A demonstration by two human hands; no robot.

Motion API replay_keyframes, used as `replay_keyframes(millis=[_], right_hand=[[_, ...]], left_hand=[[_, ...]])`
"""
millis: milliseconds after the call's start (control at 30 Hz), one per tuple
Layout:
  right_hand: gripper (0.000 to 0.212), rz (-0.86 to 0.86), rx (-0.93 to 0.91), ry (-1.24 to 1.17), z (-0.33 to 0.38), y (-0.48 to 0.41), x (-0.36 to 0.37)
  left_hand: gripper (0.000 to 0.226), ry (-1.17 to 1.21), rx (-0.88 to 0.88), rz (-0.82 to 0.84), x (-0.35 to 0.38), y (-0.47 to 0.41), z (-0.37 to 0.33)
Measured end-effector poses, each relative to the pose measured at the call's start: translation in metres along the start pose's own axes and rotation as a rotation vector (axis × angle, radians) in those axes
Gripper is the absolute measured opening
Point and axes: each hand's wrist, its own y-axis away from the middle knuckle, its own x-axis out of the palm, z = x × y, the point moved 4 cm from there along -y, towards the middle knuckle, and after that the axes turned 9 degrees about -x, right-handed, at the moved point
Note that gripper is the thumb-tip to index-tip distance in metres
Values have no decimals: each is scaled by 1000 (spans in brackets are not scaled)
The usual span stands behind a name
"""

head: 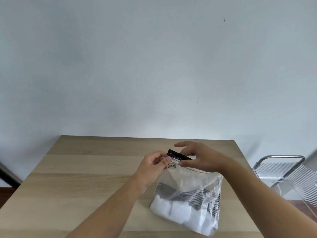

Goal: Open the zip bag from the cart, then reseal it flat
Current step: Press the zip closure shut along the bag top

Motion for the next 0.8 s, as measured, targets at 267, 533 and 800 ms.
replay_keyframes(millis=[267,533,800], right_hand=[[26,-134,40,-18,-6,0,-3],[27,-262,62,36,-9,0,-2],[23,-271,70,1,-7,0,-1]], left_hand=[[1,20,118,-150,-4,-3,-5],[16,138,191,-177,-1,-5,-4],[13,79,218,-207,-1,-4,-5]])
